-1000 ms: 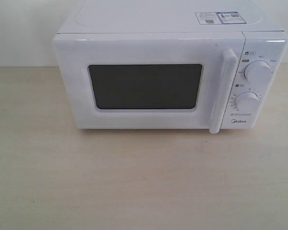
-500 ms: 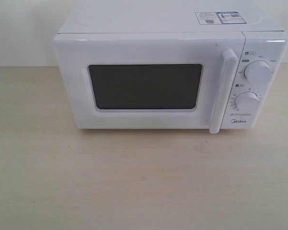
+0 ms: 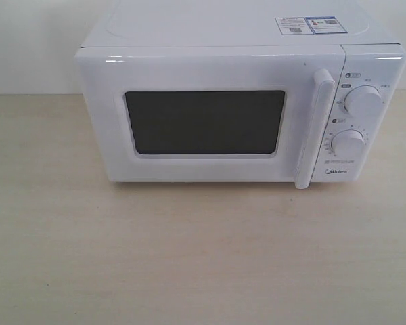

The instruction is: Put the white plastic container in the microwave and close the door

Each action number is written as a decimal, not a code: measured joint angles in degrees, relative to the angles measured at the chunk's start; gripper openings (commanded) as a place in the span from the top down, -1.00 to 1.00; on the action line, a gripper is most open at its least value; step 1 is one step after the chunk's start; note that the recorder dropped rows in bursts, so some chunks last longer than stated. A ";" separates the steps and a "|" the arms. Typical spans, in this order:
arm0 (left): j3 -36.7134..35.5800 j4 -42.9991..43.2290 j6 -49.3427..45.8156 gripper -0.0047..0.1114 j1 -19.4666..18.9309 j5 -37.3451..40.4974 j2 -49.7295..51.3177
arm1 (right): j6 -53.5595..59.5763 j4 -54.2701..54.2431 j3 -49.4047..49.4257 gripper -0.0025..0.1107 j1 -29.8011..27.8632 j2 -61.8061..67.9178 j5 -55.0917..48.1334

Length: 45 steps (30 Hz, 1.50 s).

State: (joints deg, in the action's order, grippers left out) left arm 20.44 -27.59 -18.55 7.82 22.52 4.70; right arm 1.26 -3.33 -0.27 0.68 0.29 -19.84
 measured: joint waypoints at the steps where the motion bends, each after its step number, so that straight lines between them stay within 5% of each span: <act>1: -1.48 -2.13 6.55 0.84 0.00 -0.11 0.00 | 0.00 0.00 0.00 0.96 0.00 0.00 0.00; 10: -19.22 19.90 4.86 0.84 0.00 -15.66 -3.87 | 0.00 0.00 0.00 0.96 0.00 0.00 0.00; 21: -20.22 20.85 22.23 0.84 0.00 -9.56 -4.50 | -0.15 0.00 0.00 0.96 0.00 0.00 0.00; 33: -20.22 21.57 16.01 0.84 -0.32 -9.01 -4.50 | -0.13 0.00 0.00 0.96 0.00 0.00 0.00; 45: -20.22 21.57 15.54 0.84 -5.01 -5.37 -4.50 | -0.17 0.00 0.00 0.96 0.00 0.00 0.00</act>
State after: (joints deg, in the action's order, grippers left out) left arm 0.22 -6.02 -3.01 2.81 17.15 0.20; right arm 1.09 -3.33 -0.27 0.68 0.29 -19.84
